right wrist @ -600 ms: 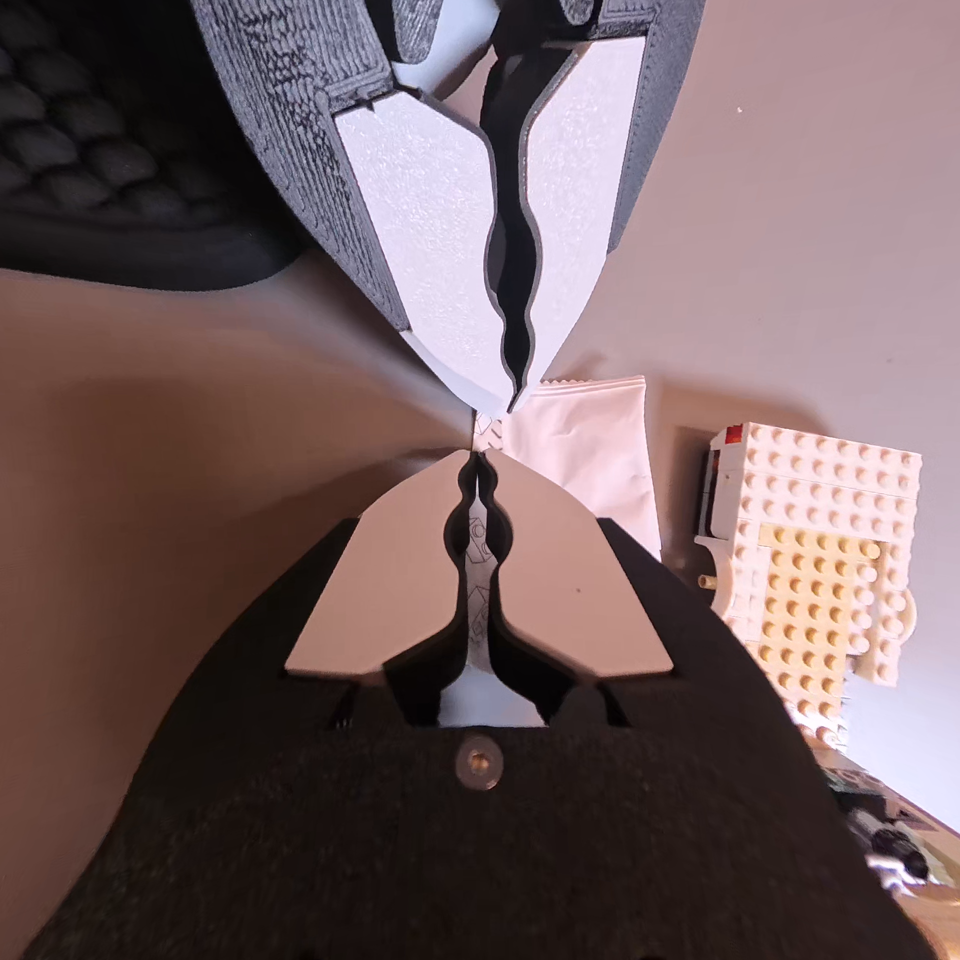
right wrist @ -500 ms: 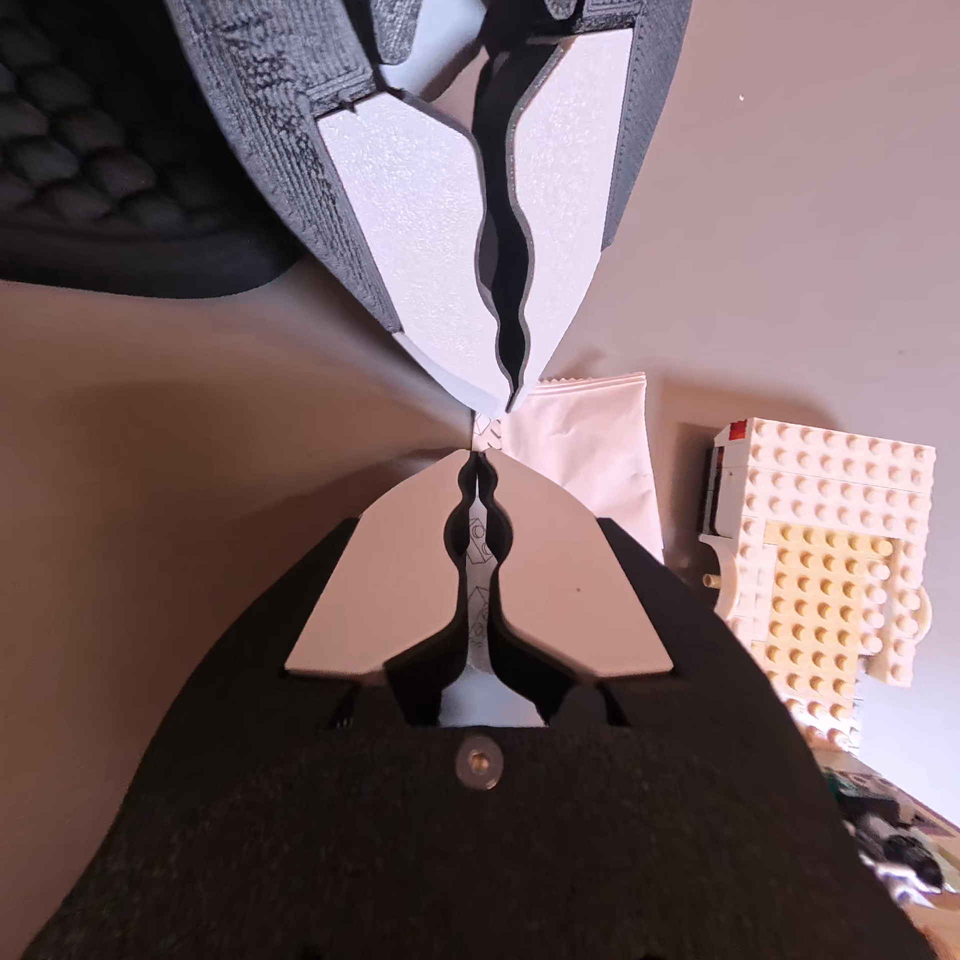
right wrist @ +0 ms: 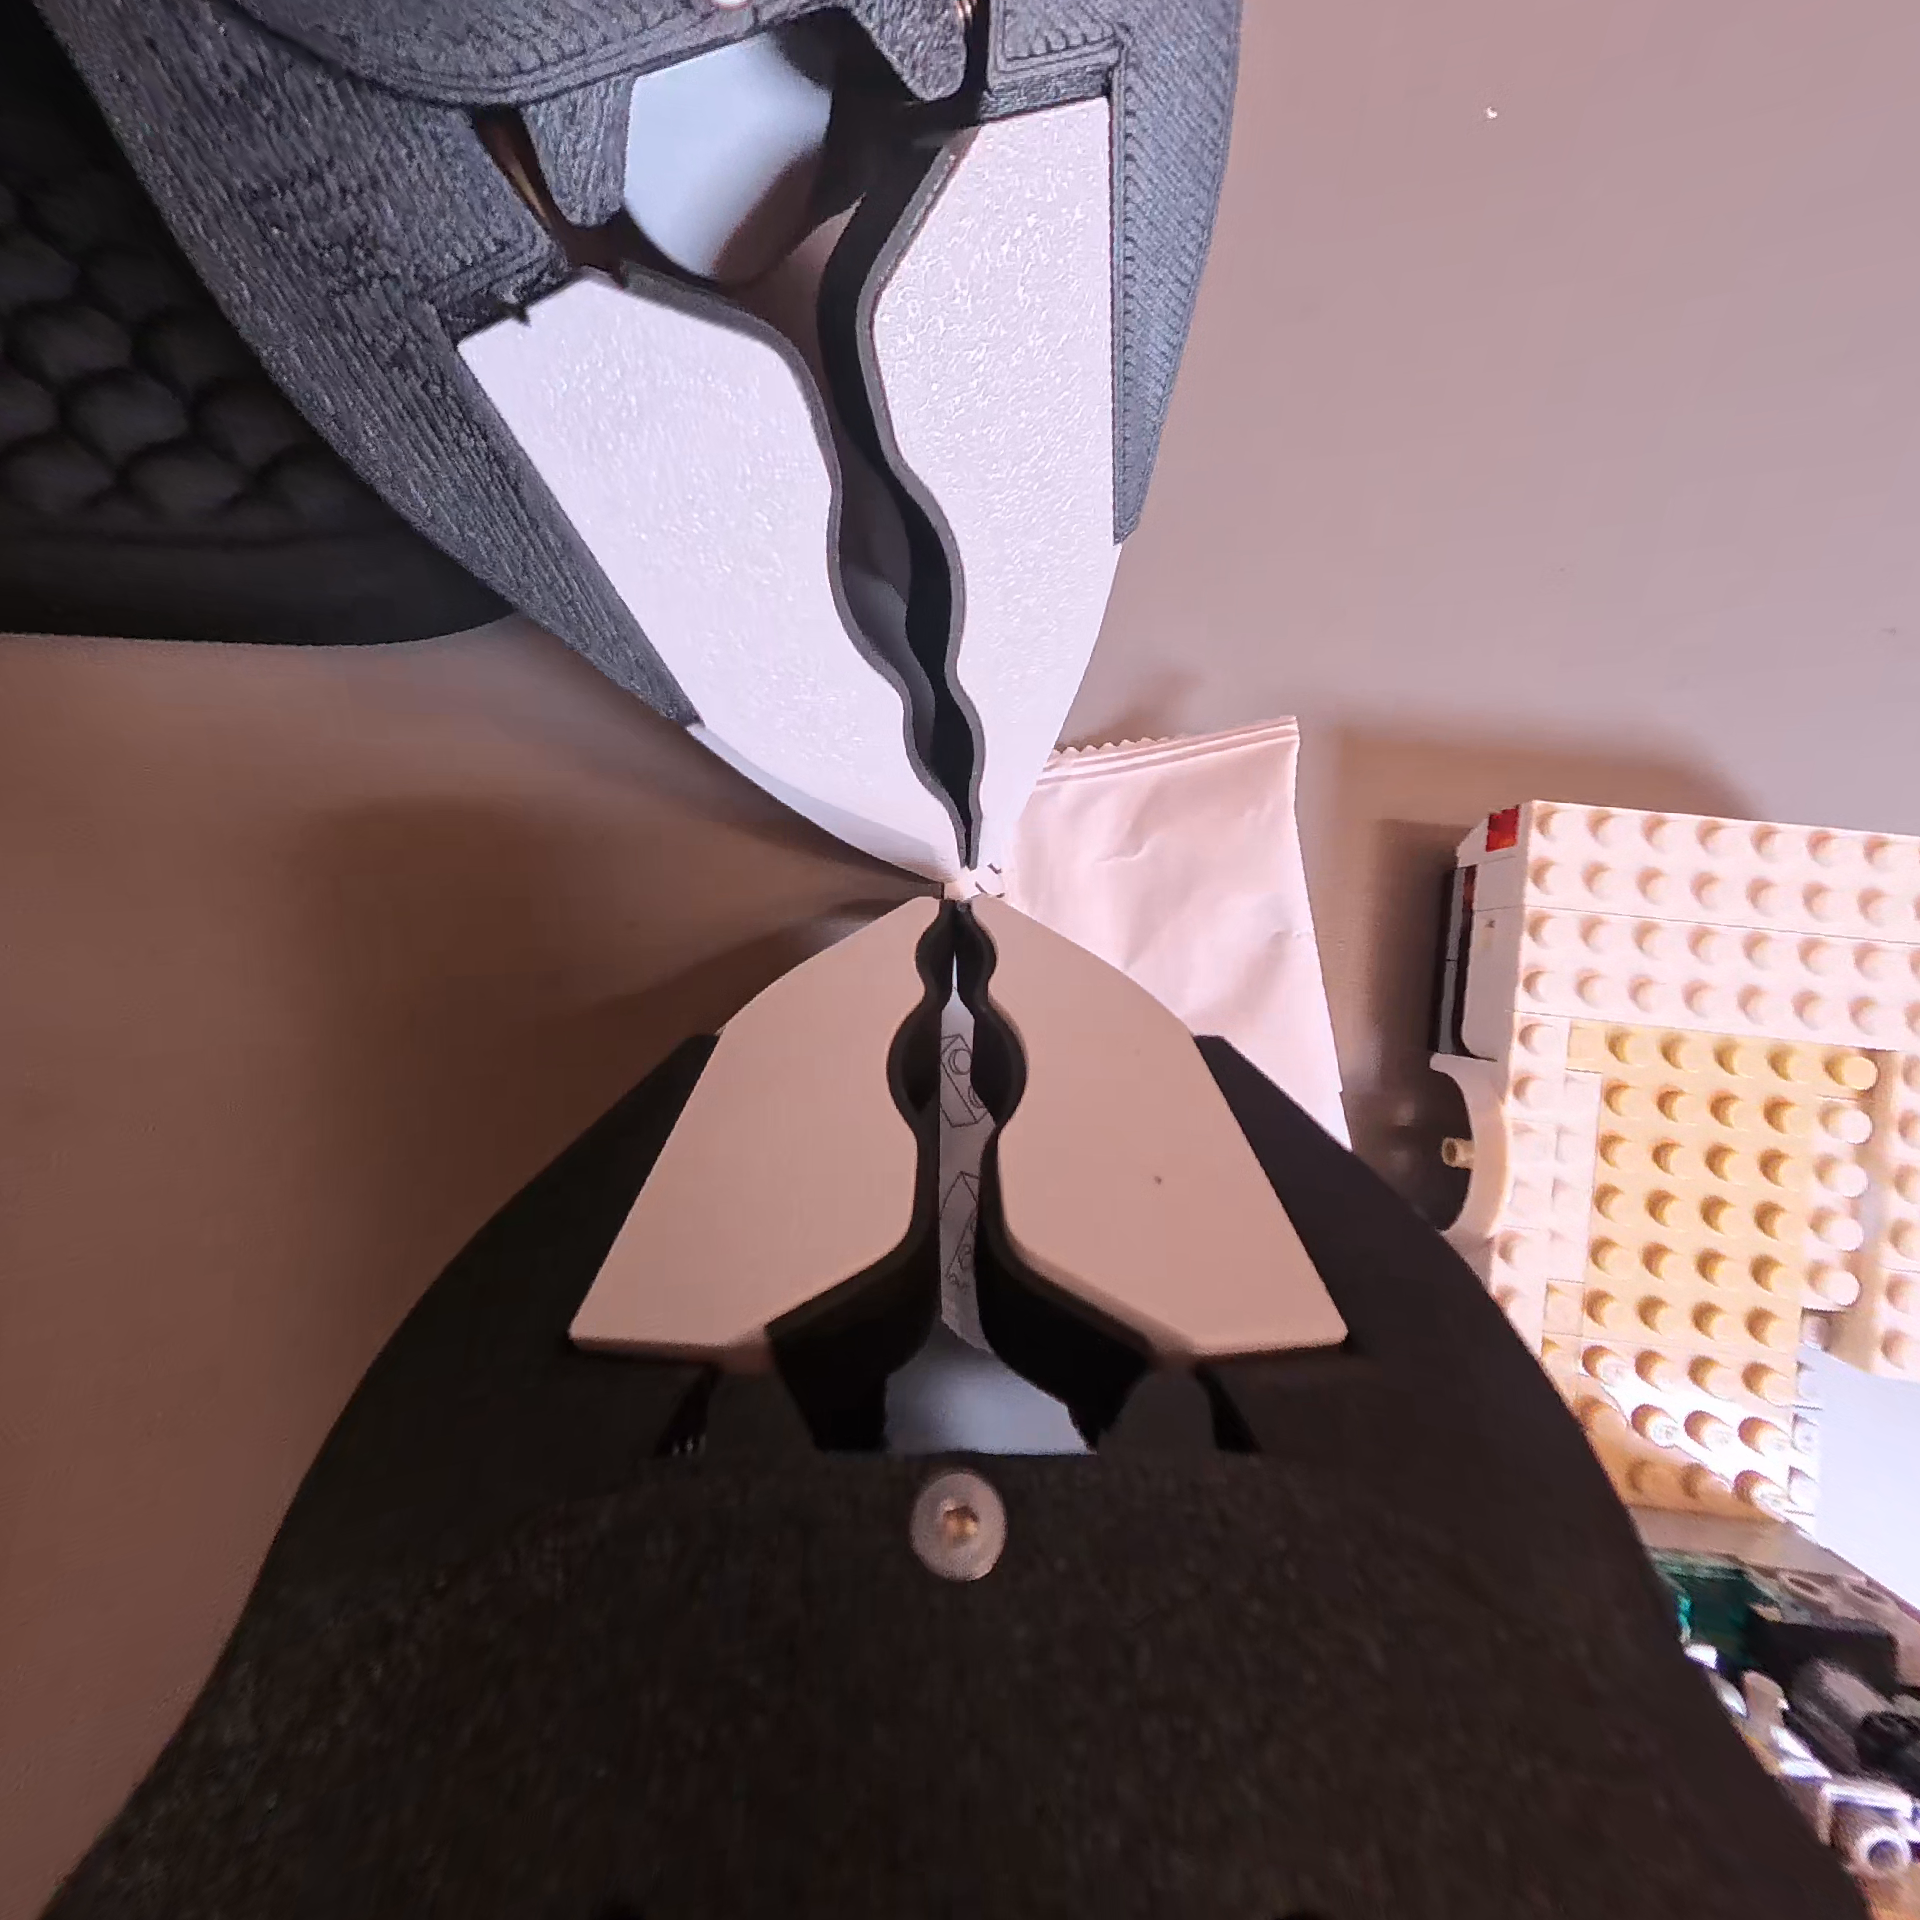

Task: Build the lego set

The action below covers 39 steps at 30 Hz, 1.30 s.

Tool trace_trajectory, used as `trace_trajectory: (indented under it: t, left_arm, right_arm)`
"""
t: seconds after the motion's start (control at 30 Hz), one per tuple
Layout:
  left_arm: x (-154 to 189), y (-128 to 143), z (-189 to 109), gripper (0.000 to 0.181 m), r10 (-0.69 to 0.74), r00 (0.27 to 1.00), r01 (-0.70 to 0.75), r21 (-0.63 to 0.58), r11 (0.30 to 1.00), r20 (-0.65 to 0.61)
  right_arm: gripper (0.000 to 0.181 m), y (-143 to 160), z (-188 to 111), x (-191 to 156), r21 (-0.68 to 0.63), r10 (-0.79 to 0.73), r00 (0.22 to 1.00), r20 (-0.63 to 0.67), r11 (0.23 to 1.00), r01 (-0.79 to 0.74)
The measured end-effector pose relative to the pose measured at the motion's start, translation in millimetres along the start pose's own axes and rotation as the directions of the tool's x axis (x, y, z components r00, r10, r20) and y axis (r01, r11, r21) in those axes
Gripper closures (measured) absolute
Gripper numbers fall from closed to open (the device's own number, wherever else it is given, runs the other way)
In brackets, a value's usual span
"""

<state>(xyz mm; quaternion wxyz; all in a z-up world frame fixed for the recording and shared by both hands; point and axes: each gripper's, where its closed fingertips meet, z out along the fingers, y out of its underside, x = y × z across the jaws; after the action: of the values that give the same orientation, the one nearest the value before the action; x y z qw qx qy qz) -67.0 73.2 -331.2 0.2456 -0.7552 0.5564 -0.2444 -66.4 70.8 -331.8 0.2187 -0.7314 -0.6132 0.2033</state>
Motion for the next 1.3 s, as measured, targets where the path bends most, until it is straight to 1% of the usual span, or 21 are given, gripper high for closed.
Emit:
trace_trajectory:
  t: [0.03, 0.27, 0.47, 0.63, 0.77, 0.93, 1.1, 1.17, 1.23, 1.3]
  left_arm:
    - [-0.1, 0.1, 0.0, 0.18, 0.0, 1.0, 0.0, -0.004, 1.0, 0.004]
    - [-0.4, 0.8, 0.1, 0.179, -0.001, 1.0, 0.002, -0.027, 1.0, 0.021]
    - [-0.3, 1.1, 0.0, 0.179, -0.006, 1.0, 0.006, -0.027, 1.0, 0.018]
    - [-0.2, 1.2, -0.1, 0.179, -0.007, 1.0, 0.008, -0.031, 0.999, 0.014]
    - [-0.2, 1.3, -0.1, 0.179, -0.009, 1.0, 0.009, -0.032, 0.999, 0.01]
    - [0.0, 1.4, -0.1, 0.179, -0.017, 1.0, 0.017, -0.033, 0.999, 0.002]
    - [0.1, 1.0, -0.1, 0.18, -0.027, 1.0, 0.027, -0.031, 0.999, 0.005]
    - [0.1, 0.6, -0.1, 0.18, -0.031, 1.0, 0.032, -0.025, 0.999, 0.003]
    - [0.3, 0.3, -0.1, 0.18, -0.036, 0.999, 0.036, -0.021, 0.999, 0.0]
    - [0.3, 0.1, -0.1, 0.18, -0.035, 0.999, 0.035, -0.022, 0.999, 0.001]
  right_arm:
    - [0.181, 0.1, -0.1, 0.0, -0.001, 0.001, 1.0, 0.0, 1.0, -0.001]
    - [0.181, 4.7, -2.7, -0.6, -0.016, -0.008, 1.0, -0.002, 1.0, 0.008]
    - [0.181, 13.7, -8.5, 0.2, -0.017, 0.016, 1.0, 0.007, 1.0, -0.016]
    - [0.181, 25.5, -16.6, 2.5, -0.029, 0.047, 0.999, 0.017, 0.999, -0.046]
    - [0.181, 40.1, -26.7, 8.7, -0.031, 0.104, 0.994, 0.019, 0.994, -0.103]
    - [0.181, 53.9, -36.2, 12.3, -0.013, 0.142, 0.99, 0.013, 0.99, -0.141]
    - [0.181, 54.5, -37.0, 12.0, -0.002, 0.066, 0.997, -0.031, 0.998, -0.066]
    - [0.181, 54.0, -38.6, 12.5, 0.025, 0.005, 0.998, -0.06, 1.0, -0.003]
    - [0.181, 50.4, -44.9, 8.4, 0.087, -0.042, 0.997, -0.066, 0.995, 0.047]
    - [0.144, 46.4, -51.5, 0.6, 0.135, -0.082, 0.995, -0.064, 0.987, 0.09]
